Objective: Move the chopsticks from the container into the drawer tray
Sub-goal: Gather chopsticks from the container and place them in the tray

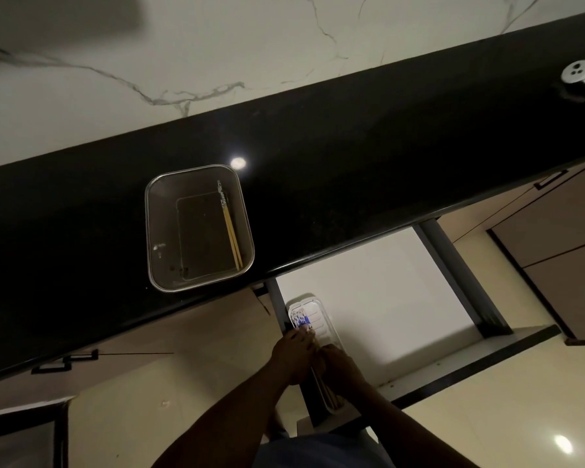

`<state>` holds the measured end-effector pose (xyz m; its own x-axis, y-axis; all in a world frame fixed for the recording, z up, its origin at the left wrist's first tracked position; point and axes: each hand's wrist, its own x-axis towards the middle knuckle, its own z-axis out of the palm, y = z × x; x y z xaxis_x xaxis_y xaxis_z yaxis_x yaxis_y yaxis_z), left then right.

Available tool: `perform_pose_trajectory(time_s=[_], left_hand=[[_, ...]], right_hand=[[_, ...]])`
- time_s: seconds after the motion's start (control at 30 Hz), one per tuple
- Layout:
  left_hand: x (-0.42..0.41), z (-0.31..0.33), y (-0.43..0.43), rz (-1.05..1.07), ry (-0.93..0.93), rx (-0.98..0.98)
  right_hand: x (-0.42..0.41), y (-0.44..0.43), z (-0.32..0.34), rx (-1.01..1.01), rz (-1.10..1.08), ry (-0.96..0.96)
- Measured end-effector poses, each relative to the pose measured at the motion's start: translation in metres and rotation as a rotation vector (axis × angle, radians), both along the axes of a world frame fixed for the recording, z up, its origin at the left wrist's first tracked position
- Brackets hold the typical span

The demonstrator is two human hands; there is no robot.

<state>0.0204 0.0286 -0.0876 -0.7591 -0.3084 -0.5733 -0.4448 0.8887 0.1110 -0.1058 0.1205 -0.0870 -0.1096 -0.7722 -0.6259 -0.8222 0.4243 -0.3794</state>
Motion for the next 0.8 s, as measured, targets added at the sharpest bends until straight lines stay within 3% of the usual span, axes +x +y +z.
perform_pose_trajectory(time_s=[0.47,0.73,0.8], left_hand=[[-0.003,0.008,0.000,0.029,0.014,-0.004],[0.000,0.034,-0.019,0.164,0.219,0.016],[0.002,0.048,-0.032,0.228,0.280,0.038]], right_hand=[[-0.002,0.003,0.001,-0.028,0.033,-0.031],[0.005,0.002,0.004,-0.011,0.102,0.043],[0.009,-0.008,0.012,-0.039,0.018,0.065]])
